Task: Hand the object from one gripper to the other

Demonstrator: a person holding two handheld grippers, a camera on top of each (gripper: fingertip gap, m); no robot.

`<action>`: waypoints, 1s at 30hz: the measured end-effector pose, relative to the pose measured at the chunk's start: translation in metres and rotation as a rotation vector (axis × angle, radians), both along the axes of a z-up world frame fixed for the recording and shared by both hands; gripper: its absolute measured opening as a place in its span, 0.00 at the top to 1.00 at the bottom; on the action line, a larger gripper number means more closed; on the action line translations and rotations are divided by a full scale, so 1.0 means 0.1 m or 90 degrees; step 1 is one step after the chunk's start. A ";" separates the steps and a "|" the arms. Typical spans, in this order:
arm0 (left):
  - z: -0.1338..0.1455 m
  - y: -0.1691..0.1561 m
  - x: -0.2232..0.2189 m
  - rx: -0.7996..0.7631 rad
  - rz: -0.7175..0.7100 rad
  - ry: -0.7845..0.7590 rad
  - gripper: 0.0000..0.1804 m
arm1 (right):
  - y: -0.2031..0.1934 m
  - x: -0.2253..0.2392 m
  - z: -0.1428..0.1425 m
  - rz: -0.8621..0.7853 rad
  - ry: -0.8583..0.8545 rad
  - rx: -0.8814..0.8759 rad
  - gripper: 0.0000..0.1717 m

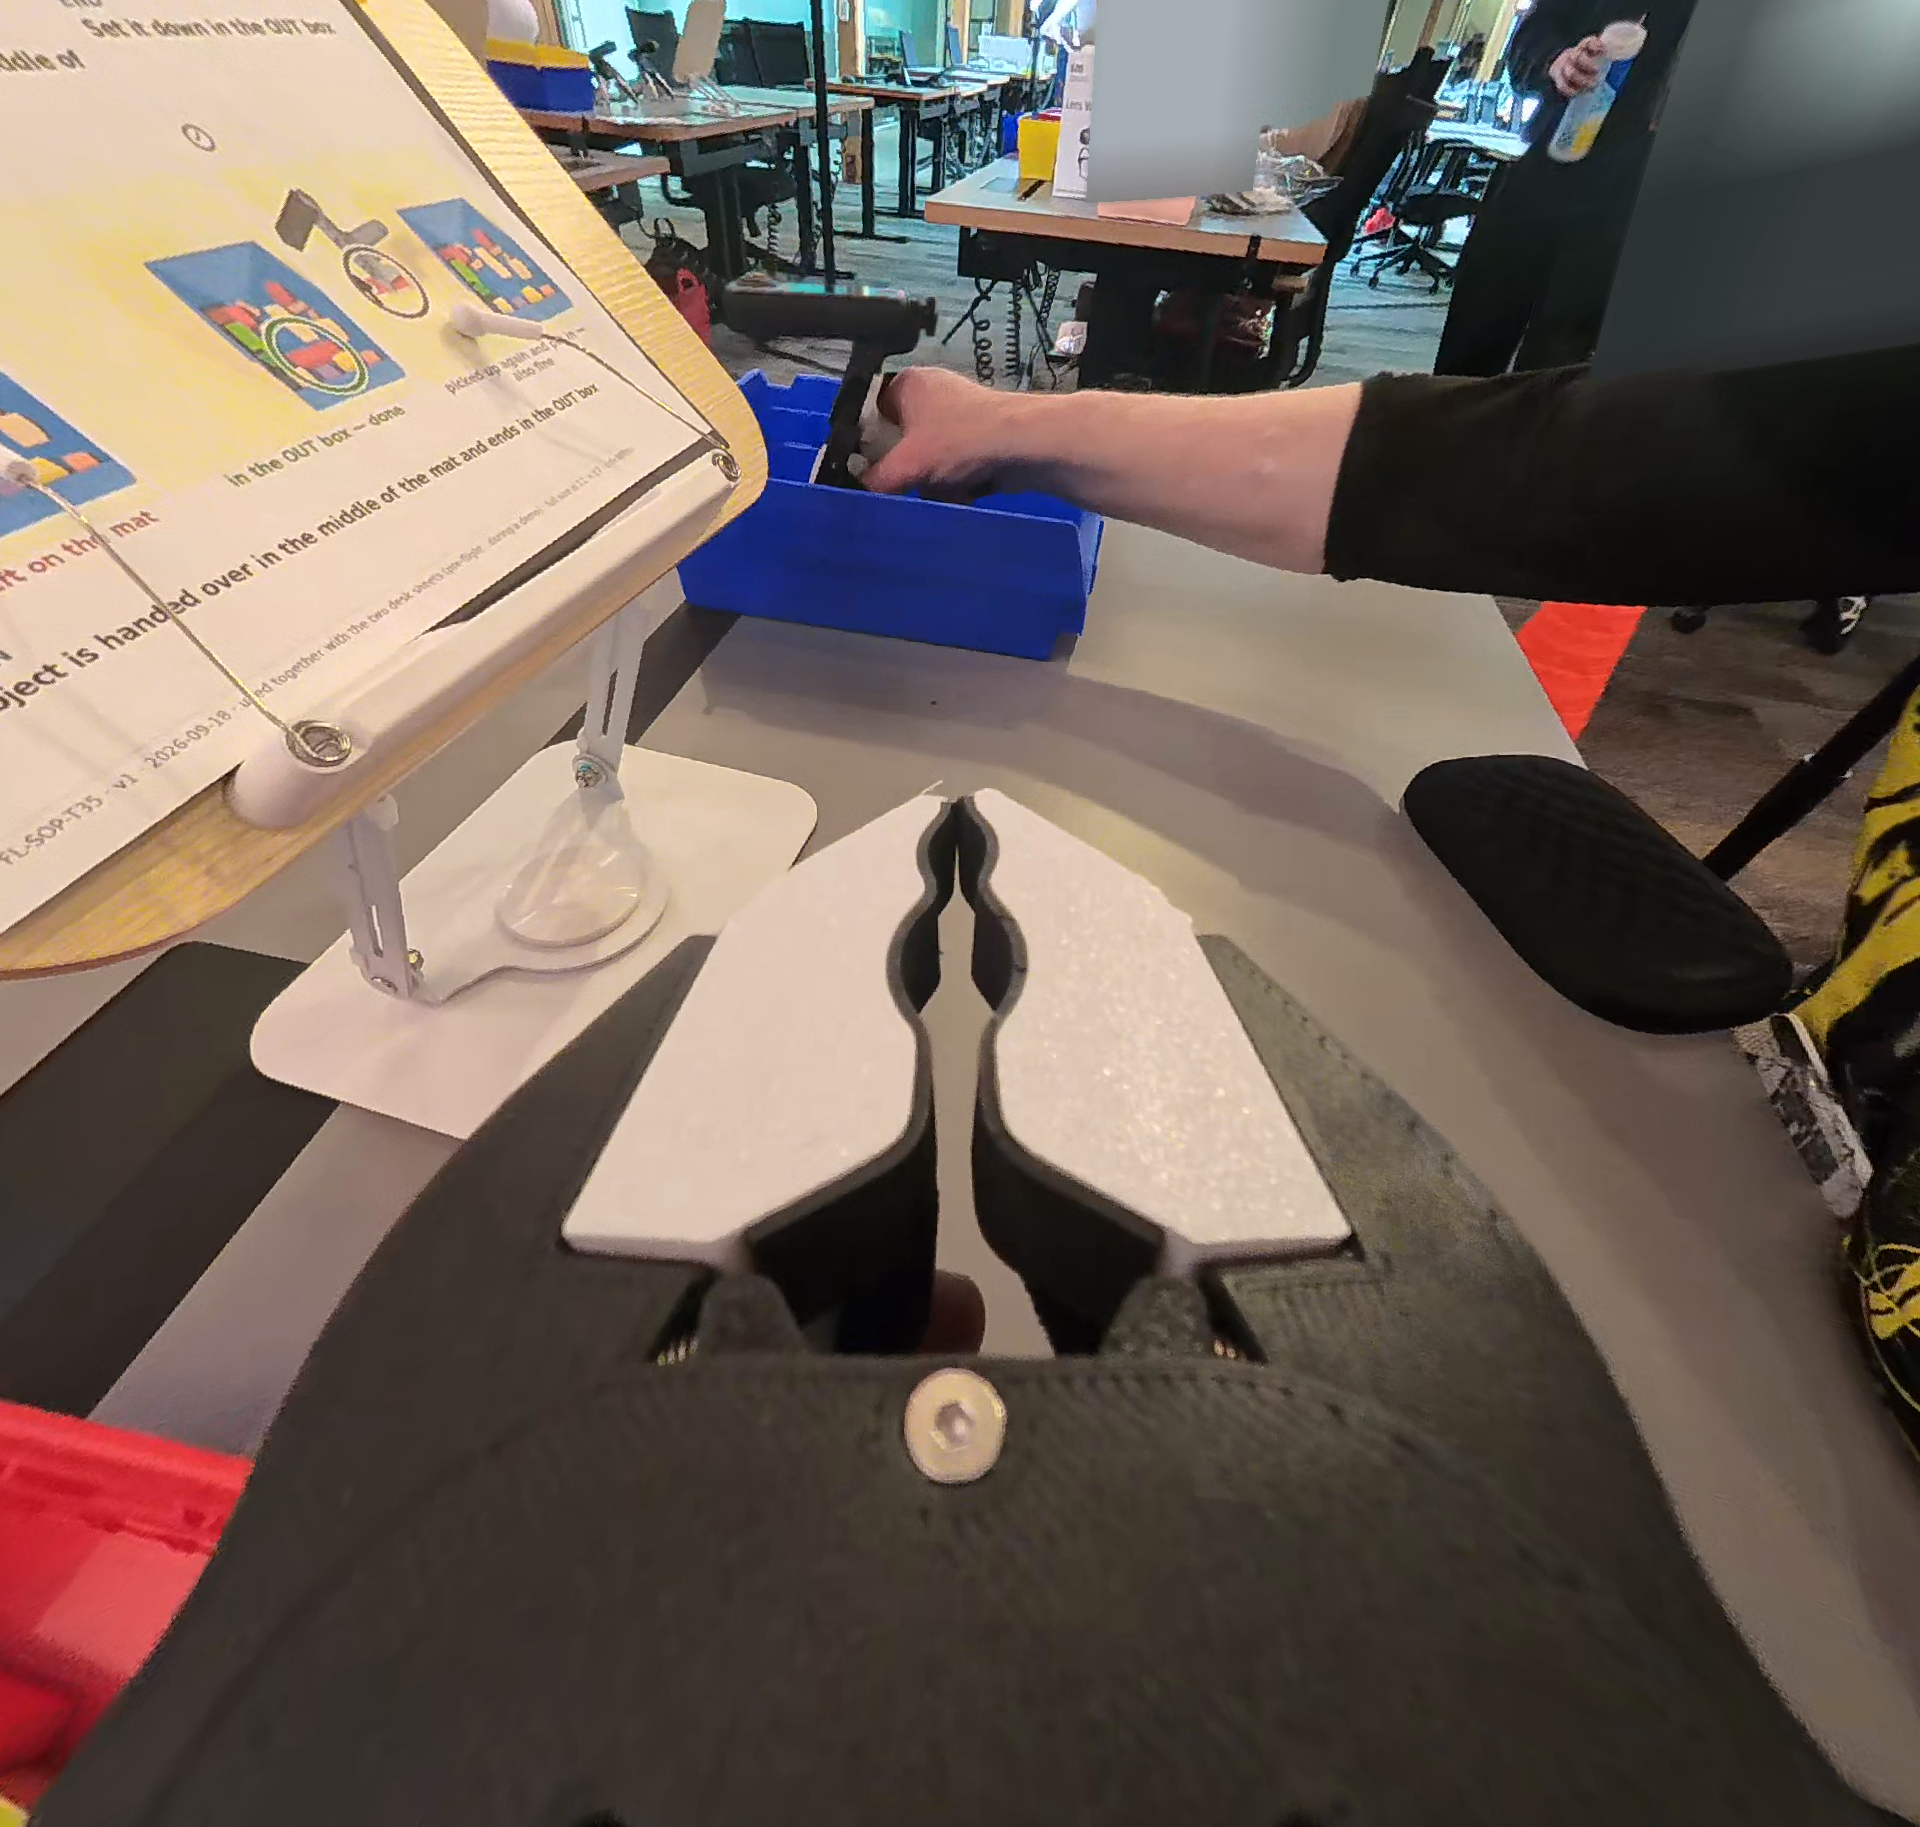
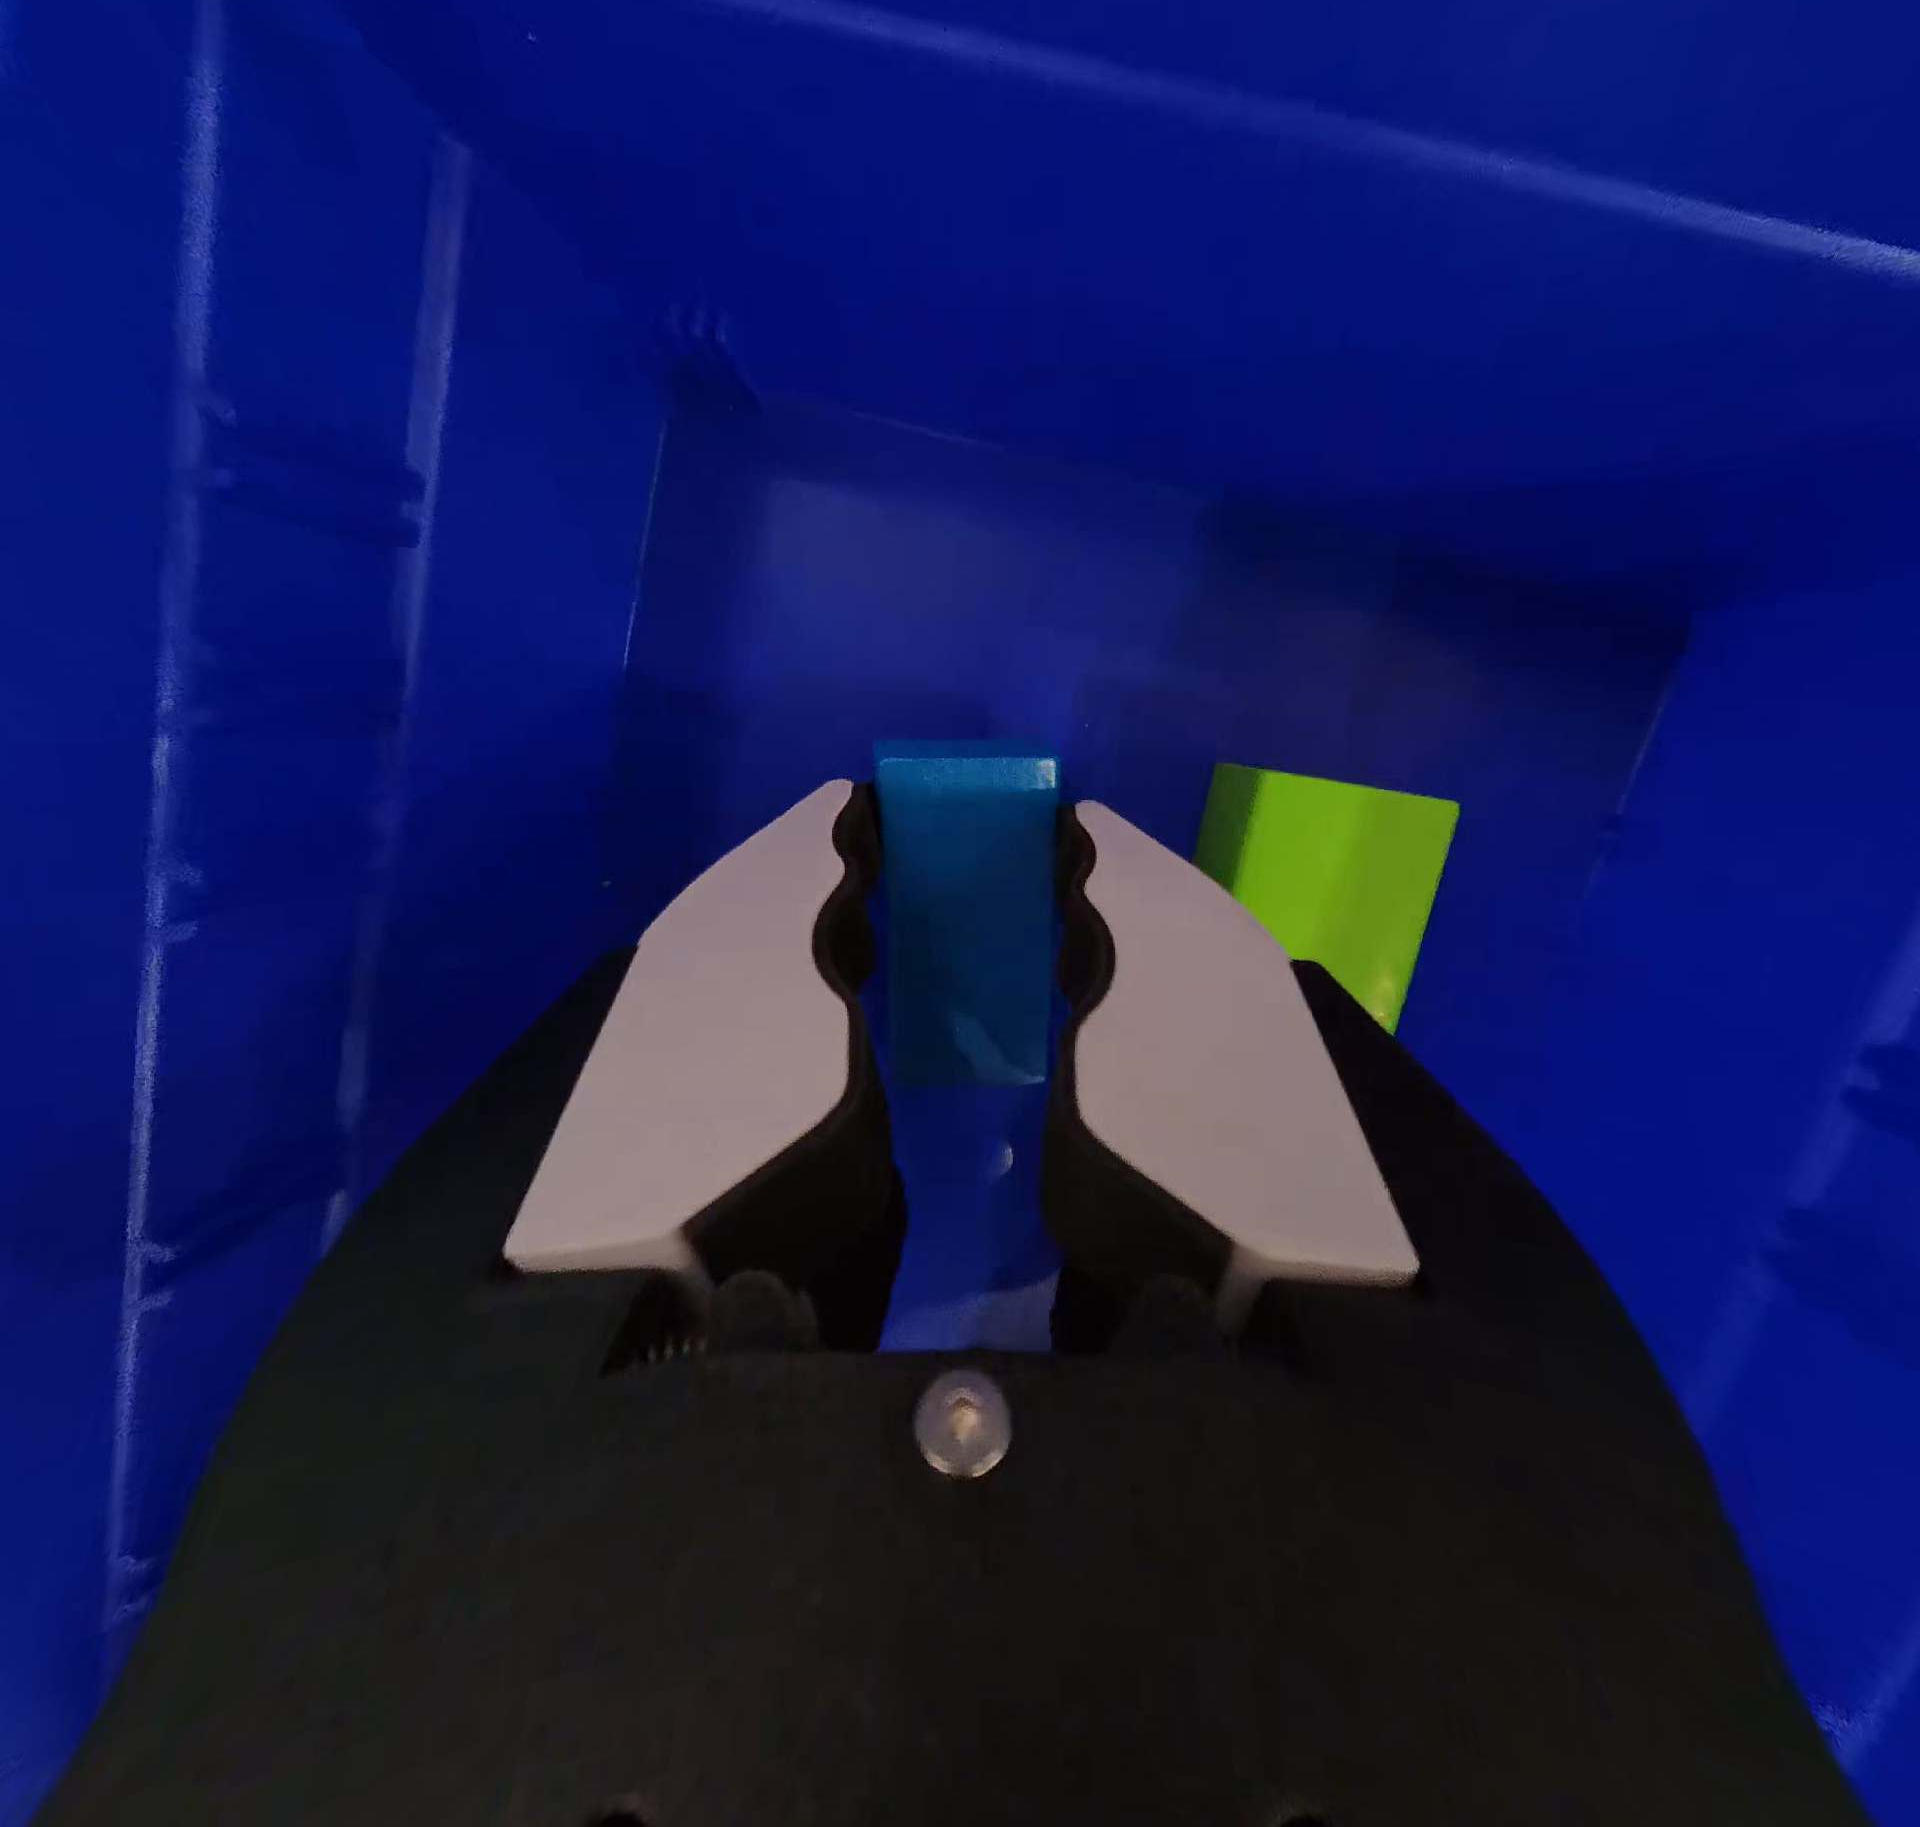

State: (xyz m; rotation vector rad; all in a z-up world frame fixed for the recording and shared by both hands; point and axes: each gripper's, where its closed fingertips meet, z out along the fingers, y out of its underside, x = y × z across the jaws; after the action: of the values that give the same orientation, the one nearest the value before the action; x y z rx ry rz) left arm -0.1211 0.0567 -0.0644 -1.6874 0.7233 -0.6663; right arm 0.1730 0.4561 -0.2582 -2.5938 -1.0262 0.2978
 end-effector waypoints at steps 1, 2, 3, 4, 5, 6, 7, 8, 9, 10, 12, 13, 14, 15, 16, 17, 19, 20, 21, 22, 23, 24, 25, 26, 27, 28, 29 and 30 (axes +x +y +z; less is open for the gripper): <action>-0.01 -0.01 0.00 -0.001 0.000 0.002 1.00 | 0.00 0.00 -0.02 0.001 -0.008 -0.003 0.82; -0.01 -0.02 0.00 -0.002 0.000 0.003 1.00 | 0.01 -0.01 -0.04 0.002 -0.014 -0.007 0.82; -0.02 -0.03 0.00 -0.004 0.003 0.006 1.00 | 0.02 -0.01 -0.05 0.002 -0.020 -0.008 0.82; -0.03 -0.04 -0.01 -0.005 0.006 0.012 1.00 | 0.03 -0.01 -0.05 0.003 -0.026 -0.008 0.82; -0.04 -0.04 -0.03 -0.006 0.009 0.017 1.00 | 0.04 0.00 -0.05 0.004 -0.034 -0.009 0.82; -0.04 -0.06 -0.04 -0.007 0.011 0.020 1.00 | 0.05 0.00 -0.06 0.005 -0.042 -0.007 0.82; -0.04 -0.07 -0.05 -0.007 0.013 0.021 1.00 | 0.06 0.00 -0.06 0.005 -0.048 -0.007 0.82; -0.03 -0.08 -0.07 -0.007 0.015 0.021 1.00 | 0.07 0.02 -0.06 0.002 -0.056 -0.007 0.82; -0.03 -0.09 -0.09 -0.007 0.018 0.021 1.00 | 0.09 0.04 -0.06 -0.003 -0.066 -0.006 0.82; -0.03 -0.10 -0.10 -0.006 0.021 0.022 1.00 | 0.11 0.06 -0.06 -0.009 -0.073 -0.004 0.82; -0.03 -0.11 -0.14 -0.007 0.026 0.024 1.00 | 0.13 0.07 -0.06 -0.020 -0.076 -0.008 0.82; -0.03 -0.12 -0.15 -0.008 0.029 0.024 1.00 | 0.15 0.07 -0.06 -0.022 -0.082 -0.007 0.82; -0.03 -0.13 -0.17 -0.008 0.031 0.024 1.00 | 0.16 0.08 -0.07 -0.022 -0.086 -0.005 0.82; -0.04 -0.14 -0.18 -0.008 0.034 0.024 1.00 | 0.16 0.07 -0.07 -0.023 -0.086 -0.006 0.82; -0.05 -0.15 -0.20 -0.009 0.036 0.027 1.00 | 0.17 0.07 -0.07 -0.023 -0.085 -0.007 0.82; -0.06 -0.16 -0.22 -0.010 0.041 0.031 1.00 | 0.17 0.07 -0.07 -0.023 -0.086 -0.008 0.82; -0.07 -0.17 -0.27 -0.014 0.049 0.038 1.00 | 0.17 0.08 -0.07 -0.020 -0.088 -0.007 0.82; -0.07 -0.18 -0.30 -0.015 0.054 0.041 1.00 | 0.17 0.08 -0.06 -0.020 -0.090 -0.005 0.79; -0.07 -0.20 -0.33 -0.016 0.059 0.044 1.00 | 0.17 0.08 -0.06 -0.017 -0.087 -0.004 0.77; -0.07 -0.22 -0.36 -0.021 0.062 0.048 0.97 | 0.16 0.07 -0.06 -0.014 -0.082 -0.007 0.77; -0.10 -0.24 -0.42 -0.030 0.070 0.057 0.95 | 0.15 0.06 -0.05 -0.012 -0.078 -0.003 0.75; -0.14 -0.26 -0.49 -0.041 0.085 0.068 0.93 | 0.14 0.05 -0.02 -0.010 -0.074 0.006 0.75; -0.20 -0.26 -0.60 -0.059 0.108 0.087 0.92 | 0.12 0.04 0.01 -0.006 -0.066 0.011 0.75; -0.26 -0.26 -0.73 -0.077 0.138 0.109 0.89 | 0.10 0.02 0.05 -0.003 -0.054 0.013 0.74; -0.29 -0.27 -0.86 -0.084 0.160 0.131 0.85 | 0.07 0.00 0.11 0.003 -0.041 0.022 0.73; -0.32 -0.28 -0.99 -0.085 0.177 0.160 0.83 | 0.04 -0.01 0.17 0.008 -0.028 0.031 0.73; -0.36 -0.27 -1.16 -0.091 0.199 0.197 0.81 | 0.00 -0.02 0.23 0.013 -0.019 0.038 0.73; -0.42 -0.25 -1.34 -0.105 0.223 0.236 0.79 | -0.05 -0.02 0.29 0.018 -0.013 0.046 0.73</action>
State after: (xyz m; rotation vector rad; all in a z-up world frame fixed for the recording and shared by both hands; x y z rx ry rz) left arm -0.2548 0.0317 -0.1069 -2.0567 0.6151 -0.1691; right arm 0.1711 0.4515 -0.2293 -2.5251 -1.0605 0.2375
